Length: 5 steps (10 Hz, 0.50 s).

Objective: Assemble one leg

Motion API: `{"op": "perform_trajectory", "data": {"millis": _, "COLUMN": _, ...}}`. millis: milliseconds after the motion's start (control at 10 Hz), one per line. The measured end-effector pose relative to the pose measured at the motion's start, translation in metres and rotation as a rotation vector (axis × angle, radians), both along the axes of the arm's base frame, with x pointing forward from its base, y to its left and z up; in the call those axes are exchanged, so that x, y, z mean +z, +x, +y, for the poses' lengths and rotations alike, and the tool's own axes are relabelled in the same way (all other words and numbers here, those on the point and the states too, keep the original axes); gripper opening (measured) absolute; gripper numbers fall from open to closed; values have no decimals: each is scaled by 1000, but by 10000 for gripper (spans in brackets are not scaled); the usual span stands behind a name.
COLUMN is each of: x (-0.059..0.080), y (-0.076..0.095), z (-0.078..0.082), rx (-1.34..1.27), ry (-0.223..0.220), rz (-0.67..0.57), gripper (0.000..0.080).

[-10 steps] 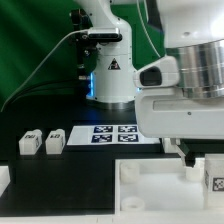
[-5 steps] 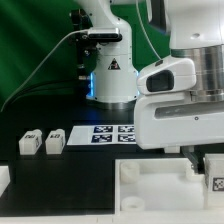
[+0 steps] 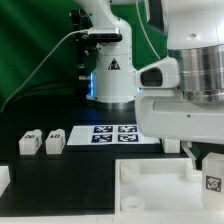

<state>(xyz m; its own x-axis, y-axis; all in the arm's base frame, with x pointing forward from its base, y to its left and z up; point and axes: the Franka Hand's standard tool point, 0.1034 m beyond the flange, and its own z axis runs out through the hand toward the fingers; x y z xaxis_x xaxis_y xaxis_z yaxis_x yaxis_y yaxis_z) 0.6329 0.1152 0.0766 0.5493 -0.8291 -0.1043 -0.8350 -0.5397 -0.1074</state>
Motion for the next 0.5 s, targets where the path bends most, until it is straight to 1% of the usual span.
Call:
{"op": "perform_trajectory", "data": {"millis": 200, "x": -2, "y": -1, "z": 4, "rx": -369, "ry": 58, "rz": 55, "gripper": 300}}
{"op": "perform_trajectory", "data": {"millis": 300, "x": 0, "y": -1, "z": 6, "rx": -472, "ry": 74, "rz": 80, "gripper": 300}}
{"op": "perform_trajectory", "data": {"millis": 500, "x": -1, "y": -1, "z": 6, "rx": -527, "ry": 76, "rz": 95, "gripper": 299}}
